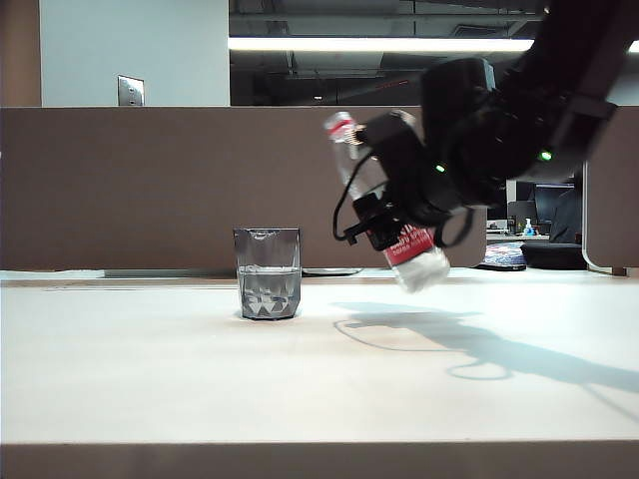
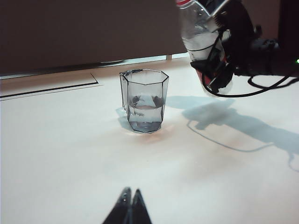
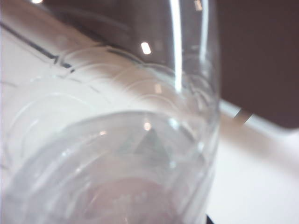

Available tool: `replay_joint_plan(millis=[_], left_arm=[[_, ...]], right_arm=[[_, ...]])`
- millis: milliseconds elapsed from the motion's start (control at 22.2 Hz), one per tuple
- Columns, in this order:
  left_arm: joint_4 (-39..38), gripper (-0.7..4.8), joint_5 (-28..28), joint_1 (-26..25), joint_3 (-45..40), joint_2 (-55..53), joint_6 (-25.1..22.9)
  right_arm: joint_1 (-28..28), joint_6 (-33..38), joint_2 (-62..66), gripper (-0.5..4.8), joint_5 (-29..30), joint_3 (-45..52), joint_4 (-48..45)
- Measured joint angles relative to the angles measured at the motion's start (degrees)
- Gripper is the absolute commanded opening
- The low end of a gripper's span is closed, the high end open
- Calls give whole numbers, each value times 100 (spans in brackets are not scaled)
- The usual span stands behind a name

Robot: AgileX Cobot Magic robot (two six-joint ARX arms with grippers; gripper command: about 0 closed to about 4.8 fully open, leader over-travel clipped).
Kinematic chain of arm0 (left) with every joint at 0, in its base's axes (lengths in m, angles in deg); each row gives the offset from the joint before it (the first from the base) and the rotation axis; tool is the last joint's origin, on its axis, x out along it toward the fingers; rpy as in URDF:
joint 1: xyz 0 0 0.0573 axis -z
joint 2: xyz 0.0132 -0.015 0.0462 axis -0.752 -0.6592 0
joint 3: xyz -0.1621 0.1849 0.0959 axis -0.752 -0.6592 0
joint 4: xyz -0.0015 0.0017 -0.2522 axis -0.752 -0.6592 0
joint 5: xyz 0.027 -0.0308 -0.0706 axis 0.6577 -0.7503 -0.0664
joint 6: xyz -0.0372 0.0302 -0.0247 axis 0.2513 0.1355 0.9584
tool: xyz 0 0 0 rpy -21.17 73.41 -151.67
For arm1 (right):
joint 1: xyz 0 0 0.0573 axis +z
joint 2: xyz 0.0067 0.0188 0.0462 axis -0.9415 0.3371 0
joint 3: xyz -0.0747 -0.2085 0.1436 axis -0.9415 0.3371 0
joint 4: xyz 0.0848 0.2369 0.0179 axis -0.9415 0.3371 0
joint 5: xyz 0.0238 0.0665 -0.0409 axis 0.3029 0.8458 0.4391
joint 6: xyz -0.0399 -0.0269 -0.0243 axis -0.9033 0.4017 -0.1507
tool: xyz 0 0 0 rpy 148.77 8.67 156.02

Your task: Pick up the mineral water bottle on the table and pour water into the mug until it's half full.

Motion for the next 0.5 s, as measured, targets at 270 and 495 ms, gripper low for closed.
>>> replay_joint_plan(millis=[270, 495], left_arm=[[0, -5, 0, 0, 0, 0, 0], [0, -5, 0, 0, 0, 0, 0]], right_arm=[[-605, 2323, 188, 272, 962, 743, -1287], [-684, 2417, 450, 274, 1327, 962, -2061]])
